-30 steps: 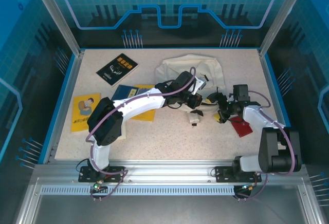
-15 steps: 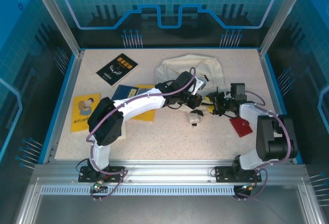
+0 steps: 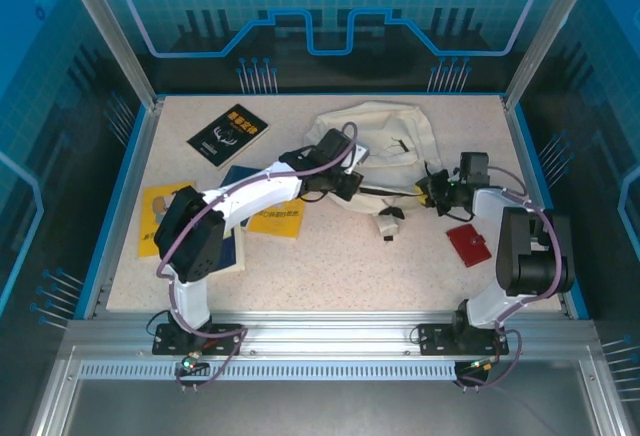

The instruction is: Pack the student bag

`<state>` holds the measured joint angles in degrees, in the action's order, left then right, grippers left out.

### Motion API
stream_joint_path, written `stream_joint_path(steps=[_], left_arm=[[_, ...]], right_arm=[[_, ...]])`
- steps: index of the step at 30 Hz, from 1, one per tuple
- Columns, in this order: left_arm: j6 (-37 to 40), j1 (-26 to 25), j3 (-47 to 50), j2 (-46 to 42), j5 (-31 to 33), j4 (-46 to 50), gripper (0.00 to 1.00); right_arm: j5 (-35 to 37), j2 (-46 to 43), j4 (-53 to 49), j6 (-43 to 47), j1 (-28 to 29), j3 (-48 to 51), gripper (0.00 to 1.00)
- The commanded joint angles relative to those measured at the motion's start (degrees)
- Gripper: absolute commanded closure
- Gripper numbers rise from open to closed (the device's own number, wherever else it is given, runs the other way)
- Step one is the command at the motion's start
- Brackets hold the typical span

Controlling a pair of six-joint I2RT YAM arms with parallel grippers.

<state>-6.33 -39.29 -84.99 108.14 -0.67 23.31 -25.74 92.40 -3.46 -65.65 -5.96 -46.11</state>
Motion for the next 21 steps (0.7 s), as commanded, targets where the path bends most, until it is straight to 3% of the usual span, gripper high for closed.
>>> stream_joint_path(steps=[1,6,9,14,17,21], left_arm=[[1.8,2.2,1.3,-1.2,1.3,1.1,1.00],[1.4,2.9,-1.3,1.1,-2.4,0.2,1.00],[-0.3,2.4,-1.8,1.5,-5.6,-1.5,1.00],[-3.0,2.0,-1.3,0.3,-6.5,-3.2,1.00],[-4.2,2.1,-0.2,-1.8,-5.8,-3.3,1.00],[-5.7,2.3,1.8,-4.5,-7.9,-4.7,1.00]], right_arm=[[3.9,2.7,-6.1,7.4,-3.0,-2.8,0.84],[2.3,3.7,-8.2,11.6,-3.9,-5.9,0.81],[2.2,1.4,-11.4,14.8,-2.9,-7.0,0.65],[8.3,-5.0,-21.2,24.0,0.3,-10.2,0.37],[14.4,-7.7,-27.5,29.8,4.4,-13.1,0.32],[17.0,-8.0,-31.8,35.1,10.6,-17.1,0.31]])
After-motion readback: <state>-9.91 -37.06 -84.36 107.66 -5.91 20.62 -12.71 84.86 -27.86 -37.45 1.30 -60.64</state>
